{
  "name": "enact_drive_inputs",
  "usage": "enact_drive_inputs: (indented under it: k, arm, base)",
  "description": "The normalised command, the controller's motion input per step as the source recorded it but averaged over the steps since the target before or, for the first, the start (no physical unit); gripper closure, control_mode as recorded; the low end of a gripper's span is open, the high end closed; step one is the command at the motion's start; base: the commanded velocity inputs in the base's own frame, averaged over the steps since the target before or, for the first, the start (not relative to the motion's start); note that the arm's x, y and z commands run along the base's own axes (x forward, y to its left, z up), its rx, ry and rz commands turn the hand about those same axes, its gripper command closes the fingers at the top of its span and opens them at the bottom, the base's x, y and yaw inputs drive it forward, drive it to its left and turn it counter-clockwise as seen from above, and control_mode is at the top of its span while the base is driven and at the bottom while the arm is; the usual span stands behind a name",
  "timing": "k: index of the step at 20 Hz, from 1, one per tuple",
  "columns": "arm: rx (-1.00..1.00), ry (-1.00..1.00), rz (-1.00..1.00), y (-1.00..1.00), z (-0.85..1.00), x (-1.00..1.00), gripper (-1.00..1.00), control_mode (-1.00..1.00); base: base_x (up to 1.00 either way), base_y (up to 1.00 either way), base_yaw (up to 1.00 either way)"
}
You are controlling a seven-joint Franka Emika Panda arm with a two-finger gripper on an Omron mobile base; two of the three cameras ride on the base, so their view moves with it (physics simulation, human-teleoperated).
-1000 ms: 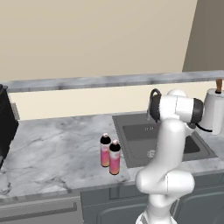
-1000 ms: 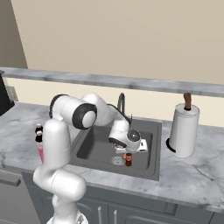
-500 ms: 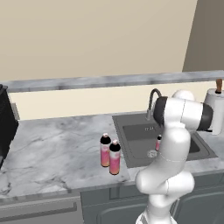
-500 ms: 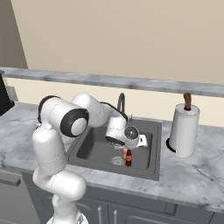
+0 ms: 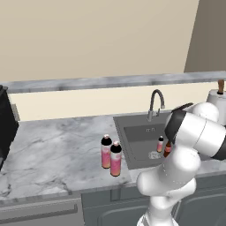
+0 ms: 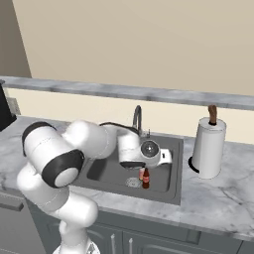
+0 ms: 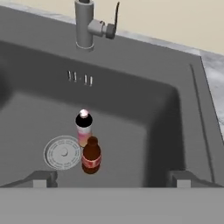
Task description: Place the large bottle from the dining counter next to the other large bottle outside the sink, and place the small bottle from the dining counter next to the other small bottle inside the sink.
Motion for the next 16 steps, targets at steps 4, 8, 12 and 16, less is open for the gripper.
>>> enact_drive_inputs:
  k: [4,8,12,16]
  arm:
    - [0.00,0.01,0.00,-0.31,1.00,-0.28,-1.00,-1.00]
    - [0.00,0.03,-0.02,-0.28,1.00,-0.35,-1.00,-1.00]
    - [0.02,0.05,-0.02,-0.20,1.00,-0.43,-1.00,-1.00]
    - [0.03,0.07,-0.01,-0.18,0.90,-0.47,-1.00,-1.00]
  base:
    - [0.00,0.00,0.00]
    - [0.00,0.00,0.00]
    - [0.00,0.00,0.00]
    - [0.00,0.00,0.00]
